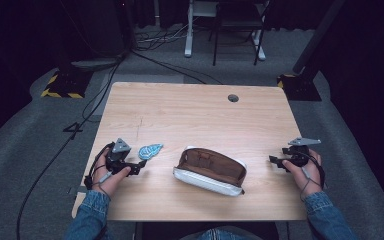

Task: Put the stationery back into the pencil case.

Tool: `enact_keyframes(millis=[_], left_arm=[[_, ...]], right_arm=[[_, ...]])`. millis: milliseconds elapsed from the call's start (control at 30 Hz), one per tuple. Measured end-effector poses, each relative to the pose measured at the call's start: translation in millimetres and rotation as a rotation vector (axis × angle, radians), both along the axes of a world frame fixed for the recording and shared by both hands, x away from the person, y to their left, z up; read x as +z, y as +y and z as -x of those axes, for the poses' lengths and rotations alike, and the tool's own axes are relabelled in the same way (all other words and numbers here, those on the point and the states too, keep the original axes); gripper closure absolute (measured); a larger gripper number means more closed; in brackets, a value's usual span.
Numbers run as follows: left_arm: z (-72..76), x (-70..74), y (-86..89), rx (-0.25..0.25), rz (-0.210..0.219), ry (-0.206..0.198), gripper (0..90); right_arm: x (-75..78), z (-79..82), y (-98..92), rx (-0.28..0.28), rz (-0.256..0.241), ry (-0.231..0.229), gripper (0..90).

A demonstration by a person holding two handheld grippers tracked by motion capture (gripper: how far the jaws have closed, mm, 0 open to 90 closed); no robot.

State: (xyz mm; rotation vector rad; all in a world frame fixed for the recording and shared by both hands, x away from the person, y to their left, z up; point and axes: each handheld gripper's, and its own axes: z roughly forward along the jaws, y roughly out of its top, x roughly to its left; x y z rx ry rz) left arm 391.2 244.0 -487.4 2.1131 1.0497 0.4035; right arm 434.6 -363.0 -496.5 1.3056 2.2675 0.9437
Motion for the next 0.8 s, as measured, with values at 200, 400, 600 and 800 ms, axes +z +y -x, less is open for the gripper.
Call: enact_keyframes(millis=[200, 400, 600, 800], left_arm=[[-2.0, 3.7, -1.6, -0.011, 0.010, -0.010, 16.1], [-5.4, 8.6, -2.6, -0.020, 0.031, 0.002, 16.9], [-13.5, 12.9, -6.8, -0.044, 0.042, 0.008, 17.5], [-25.1, 8.4, -14.5, -0.080, 0.014, 0.055, 21.2]], right_arm=[[-7.1, 1.9, 1.1, -0.025, -0.011, -0.062, 21.0], [-7.1, 1.8, 1.2, -0.024, -0.010, -0.064, 21.0], [-7.1, 1.9, 1.2, -0.020, -0.011, -0.065, 21.4], [-7.1, 2.2, 1.3, -0.016, -0.013, -0.066, 22.3]])
